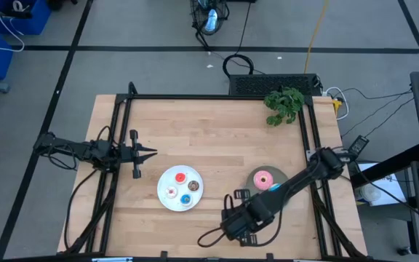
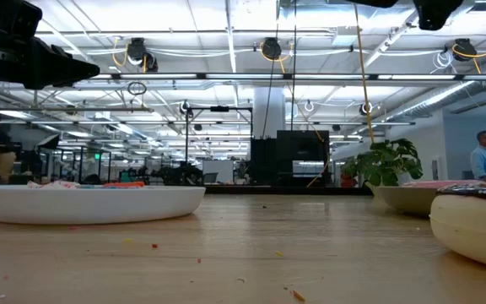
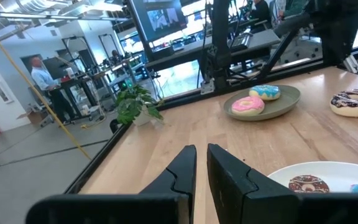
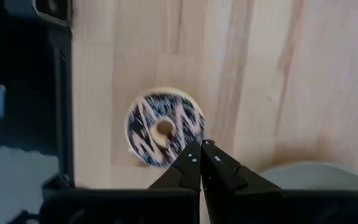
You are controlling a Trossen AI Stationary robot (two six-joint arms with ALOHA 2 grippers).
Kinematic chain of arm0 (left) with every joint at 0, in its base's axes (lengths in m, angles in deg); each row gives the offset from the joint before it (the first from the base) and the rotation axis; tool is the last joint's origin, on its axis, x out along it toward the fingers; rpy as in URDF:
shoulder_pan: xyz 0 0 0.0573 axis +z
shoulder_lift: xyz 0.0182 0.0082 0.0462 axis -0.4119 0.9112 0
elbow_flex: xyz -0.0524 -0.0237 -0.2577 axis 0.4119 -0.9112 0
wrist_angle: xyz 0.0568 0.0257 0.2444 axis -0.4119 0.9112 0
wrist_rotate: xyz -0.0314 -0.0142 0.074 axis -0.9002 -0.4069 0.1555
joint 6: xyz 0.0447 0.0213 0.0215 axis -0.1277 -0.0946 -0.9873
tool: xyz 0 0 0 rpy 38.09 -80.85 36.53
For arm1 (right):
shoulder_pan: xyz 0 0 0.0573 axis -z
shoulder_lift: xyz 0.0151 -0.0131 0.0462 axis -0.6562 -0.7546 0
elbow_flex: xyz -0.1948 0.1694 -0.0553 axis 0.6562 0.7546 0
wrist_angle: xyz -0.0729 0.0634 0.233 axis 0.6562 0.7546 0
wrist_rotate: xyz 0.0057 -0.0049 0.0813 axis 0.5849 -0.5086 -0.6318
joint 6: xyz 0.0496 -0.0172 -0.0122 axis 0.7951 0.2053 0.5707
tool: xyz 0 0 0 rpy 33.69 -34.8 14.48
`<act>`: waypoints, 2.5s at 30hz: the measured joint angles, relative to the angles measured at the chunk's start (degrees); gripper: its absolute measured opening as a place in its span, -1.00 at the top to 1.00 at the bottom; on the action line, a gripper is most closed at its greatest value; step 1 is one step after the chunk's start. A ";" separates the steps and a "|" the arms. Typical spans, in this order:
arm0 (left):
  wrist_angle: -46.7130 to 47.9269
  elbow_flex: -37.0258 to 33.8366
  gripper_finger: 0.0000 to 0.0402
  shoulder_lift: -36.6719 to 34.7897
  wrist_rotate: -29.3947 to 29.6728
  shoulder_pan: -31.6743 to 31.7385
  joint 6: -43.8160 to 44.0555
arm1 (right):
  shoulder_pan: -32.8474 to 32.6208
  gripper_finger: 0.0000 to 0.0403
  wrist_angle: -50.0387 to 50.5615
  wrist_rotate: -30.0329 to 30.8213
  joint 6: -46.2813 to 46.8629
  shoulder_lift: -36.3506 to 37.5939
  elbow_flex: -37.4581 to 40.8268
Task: Pick & Place donuts
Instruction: Put the large black donut on the gray plate
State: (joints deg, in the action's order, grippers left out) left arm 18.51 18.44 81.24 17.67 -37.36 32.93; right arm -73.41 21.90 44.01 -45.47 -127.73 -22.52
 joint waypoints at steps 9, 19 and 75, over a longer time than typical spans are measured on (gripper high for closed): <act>0.11 0.00 0.77 0.00 0.00 0.00 0.55 | 0.15 0.69 -1.84 -1.92 0.08 -2.43 0.74; 0.06 0.00 0.77 0.00 0.00 0.00 0.48 | 0.61 -0.20 -8.84 -4.52 -4.61 -2.43 10.02; 0.13 0.00 0.77 -0.01 0.02 -0.01 0.50 | 1.67 0.53 -26.63 -6.34 -3.35 -2.37 24.62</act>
State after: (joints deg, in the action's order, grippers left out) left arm 18.64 18.44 81.22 17.69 -37.38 33.43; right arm -71.74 -4.73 37.67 -48.82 -130.10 2.09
